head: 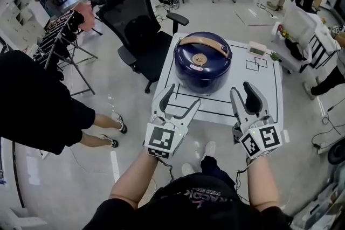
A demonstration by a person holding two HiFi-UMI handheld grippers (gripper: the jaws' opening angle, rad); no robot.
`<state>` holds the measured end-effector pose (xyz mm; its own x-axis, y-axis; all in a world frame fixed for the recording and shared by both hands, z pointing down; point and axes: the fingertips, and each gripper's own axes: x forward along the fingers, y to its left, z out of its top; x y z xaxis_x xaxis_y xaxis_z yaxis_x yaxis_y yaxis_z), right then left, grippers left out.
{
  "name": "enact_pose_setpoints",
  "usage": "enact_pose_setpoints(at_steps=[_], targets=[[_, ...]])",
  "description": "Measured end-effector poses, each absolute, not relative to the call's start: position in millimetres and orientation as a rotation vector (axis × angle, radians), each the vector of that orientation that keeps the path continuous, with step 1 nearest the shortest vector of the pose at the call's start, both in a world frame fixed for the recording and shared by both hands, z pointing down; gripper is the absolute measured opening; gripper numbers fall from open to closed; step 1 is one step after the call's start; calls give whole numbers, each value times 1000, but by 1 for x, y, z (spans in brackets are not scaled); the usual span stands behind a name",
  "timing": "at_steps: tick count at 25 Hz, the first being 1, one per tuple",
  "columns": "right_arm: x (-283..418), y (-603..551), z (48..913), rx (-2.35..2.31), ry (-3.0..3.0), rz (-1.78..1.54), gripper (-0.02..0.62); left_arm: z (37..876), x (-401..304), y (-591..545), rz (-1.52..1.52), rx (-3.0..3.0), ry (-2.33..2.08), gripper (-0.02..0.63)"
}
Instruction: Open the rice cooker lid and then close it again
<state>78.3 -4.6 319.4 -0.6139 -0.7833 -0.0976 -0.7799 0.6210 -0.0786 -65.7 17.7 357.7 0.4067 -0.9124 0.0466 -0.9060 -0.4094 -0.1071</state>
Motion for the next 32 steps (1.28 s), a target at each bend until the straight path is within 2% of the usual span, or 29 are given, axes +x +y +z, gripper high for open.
enact_pose_setpoints(at_steps=[15, 32], targets=[[75, -87, 321, -1244, 2719, -92, 167, 353, -69, -53, -186, -2534, 1726, 336], [113, -192, 329, -1186, 2738, -143, 166, 357, -30, -154, -232, -2500, 1766, 336]])
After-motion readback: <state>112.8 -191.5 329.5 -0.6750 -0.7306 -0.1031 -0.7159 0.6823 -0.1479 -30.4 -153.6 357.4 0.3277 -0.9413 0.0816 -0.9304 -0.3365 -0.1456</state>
